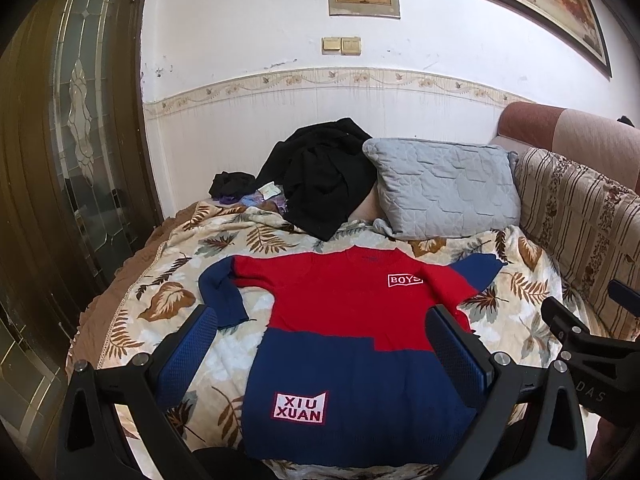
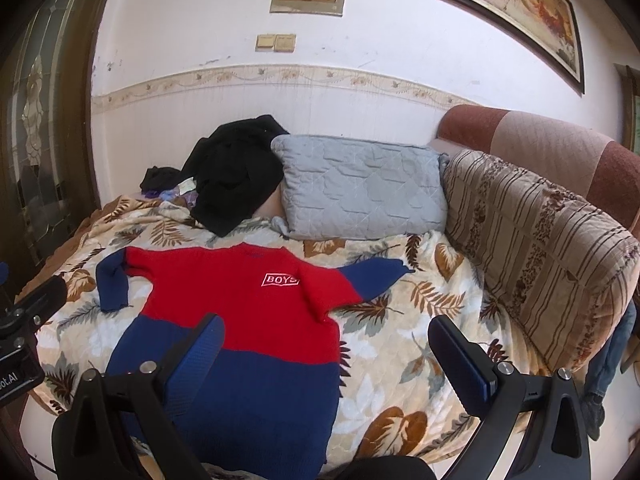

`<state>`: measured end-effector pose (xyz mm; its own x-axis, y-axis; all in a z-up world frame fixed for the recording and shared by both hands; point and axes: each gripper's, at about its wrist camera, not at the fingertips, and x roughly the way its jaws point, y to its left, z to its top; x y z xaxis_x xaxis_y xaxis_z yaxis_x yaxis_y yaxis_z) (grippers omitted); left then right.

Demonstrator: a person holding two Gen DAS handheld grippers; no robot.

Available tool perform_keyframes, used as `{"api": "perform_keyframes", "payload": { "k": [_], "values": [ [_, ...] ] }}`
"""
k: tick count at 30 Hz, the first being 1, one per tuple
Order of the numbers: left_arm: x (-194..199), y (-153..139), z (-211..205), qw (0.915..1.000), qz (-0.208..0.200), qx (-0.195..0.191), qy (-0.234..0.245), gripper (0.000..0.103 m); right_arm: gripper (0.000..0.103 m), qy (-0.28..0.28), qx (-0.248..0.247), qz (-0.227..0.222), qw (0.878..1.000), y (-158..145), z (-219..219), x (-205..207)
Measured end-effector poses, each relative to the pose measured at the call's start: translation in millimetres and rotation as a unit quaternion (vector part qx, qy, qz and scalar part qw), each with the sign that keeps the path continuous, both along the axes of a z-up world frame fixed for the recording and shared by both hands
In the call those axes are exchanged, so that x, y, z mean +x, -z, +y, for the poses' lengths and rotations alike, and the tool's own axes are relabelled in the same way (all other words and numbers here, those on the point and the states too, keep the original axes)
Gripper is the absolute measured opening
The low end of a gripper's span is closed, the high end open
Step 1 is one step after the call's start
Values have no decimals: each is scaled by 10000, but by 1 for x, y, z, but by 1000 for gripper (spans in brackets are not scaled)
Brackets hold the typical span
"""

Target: Fold small clothes

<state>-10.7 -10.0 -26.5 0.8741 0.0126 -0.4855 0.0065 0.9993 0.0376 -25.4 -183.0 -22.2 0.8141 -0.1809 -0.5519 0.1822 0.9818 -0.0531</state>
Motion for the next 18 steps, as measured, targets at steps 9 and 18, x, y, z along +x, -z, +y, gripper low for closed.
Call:
{"api": "perform_keyframes", "payload": {
  "k": [9,18],
  "values": [
    [29,25,-1,9987,467,-155,111,103,103,27,80,239,9997,20,-4,24],
    [73,94,3,9823,1637,-839,361,103,103,404,485,457,9970,63,-54,76]
  ]
}}
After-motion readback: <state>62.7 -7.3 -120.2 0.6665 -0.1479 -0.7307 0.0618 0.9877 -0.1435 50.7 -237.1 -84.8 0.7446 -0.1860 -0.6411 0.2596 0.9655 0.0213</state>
